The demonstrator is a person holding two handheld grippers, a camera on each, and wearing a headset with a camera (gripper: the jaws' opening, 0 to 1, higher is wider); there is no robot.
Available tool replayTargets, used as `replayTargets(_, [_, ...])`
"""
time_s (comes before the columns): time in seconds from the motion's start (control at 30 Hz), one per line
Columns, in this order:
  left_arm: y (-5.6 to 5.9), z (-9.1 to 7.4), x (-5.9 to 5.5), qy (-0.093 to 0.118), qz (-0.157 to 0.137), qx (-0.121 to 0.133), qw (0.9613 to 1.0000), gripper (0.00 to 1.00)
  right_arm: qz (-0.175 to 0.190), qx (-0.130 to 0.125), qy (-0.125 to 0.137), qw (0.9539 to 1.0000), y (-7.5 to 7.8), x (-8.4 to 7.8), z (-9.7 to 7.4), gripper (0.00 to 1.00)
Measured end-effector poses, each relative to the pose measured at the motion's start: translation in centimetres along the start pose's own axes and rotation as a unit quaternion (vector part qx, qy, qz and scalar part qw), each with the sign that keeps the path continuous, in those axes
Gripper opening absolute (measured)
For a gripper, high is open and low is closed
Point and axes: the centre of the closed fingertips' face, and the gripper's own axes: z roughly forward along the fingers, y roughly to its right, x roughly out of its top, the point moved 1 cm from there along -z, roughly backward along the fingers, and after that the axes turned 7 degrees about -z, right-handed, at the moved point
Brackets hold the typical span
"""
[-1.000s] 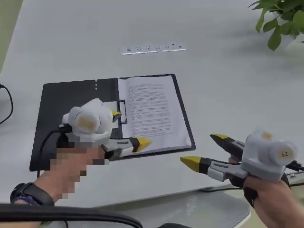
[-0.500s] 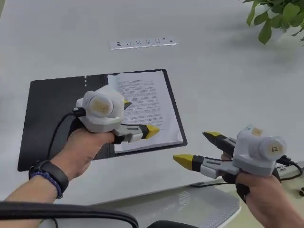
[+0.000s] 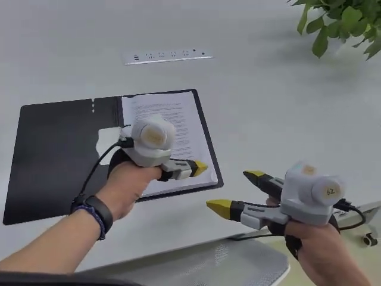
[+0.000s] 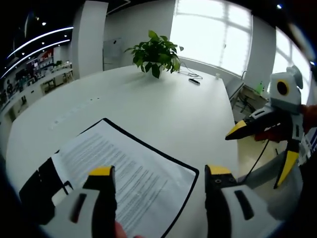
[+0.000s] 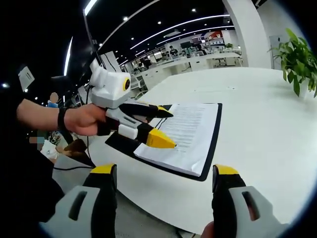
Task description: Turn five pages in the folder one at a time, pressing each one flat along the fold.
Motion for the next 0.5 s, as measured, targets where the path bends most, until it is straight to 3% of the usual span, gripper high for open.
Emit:
replayTargets(0.2, [0.5, 2.7, -1.5, -0.027, 0.008, 0.001, 0.9996, 0.73, 0.000, 0.002, -0.005, 1.0000, 0.3, -0.1, 0.0, 0.78])
replayTargets(0.5, [-0.8, 4.7, -3.7, -0.055, 0.003, 0.034, 0.9979, 0.73, 0.015, -0.002, -0.008, 0.9998, 1.0, -0.9, -0.1, 0.77])
